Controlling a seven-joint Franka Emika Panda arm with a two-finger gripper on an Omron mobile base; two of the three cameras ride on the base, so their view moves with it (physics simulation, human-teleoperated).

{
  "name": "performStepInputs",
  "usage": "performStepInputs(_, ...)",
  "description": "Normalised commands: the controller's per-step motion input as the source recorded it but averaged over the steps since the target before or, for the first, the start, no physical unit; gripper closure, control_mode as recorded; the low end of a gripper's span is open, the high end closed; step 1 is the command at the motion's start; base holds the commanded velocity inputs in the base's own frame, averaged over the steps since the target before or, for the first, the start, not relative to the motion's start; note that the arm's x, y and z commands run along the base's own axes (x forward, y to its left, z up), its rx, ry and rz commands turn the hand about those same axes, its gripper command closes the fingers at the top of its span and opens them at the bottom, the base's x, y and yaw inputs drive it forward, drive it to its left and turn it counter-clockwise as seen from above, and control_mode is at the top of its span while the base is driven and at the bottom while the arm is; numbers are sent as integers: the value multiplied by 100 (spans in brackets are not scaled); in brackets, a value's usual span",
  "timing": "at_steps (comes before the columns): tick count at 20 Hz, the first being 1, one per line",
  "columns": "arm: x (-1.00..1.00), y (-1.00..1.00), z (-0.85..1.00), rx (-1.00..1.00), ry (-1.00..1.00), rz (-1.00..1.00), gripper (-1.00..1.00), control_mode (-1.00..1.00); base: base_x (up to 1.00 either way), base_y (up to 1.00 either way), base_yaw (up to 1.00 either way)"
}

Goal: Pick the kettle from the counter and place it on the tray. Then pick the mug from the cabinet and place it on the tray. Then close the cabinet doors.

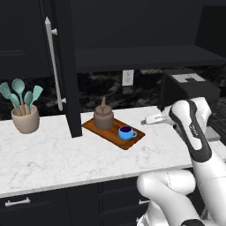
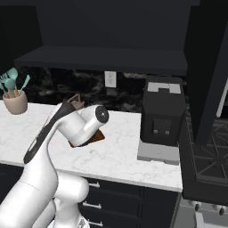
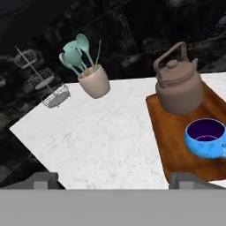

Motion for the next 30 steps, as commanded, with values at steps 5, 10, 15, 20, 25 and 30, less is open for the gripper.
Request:
performStepInputs(5,-30,31,49,-9,-22,16,-100,-100,0,0,0)
performStepInputs(10,-30,44,46,-14,-31,21,-100,-100,0,0,0)
performStepInputs(15,-28,43,47,-13,-24,24,-100,-100,0,0,0)
performStepInputs(20,-36,43,32,-16,-50,24,-100,-100,0,0,0)
performStepInputs(25,-36,29,35,-9,-56,26,-100,-100,0,0,0)
performStepInputs(30,-37,24,43,-7,-44,23,-100,-100,0,0,0)
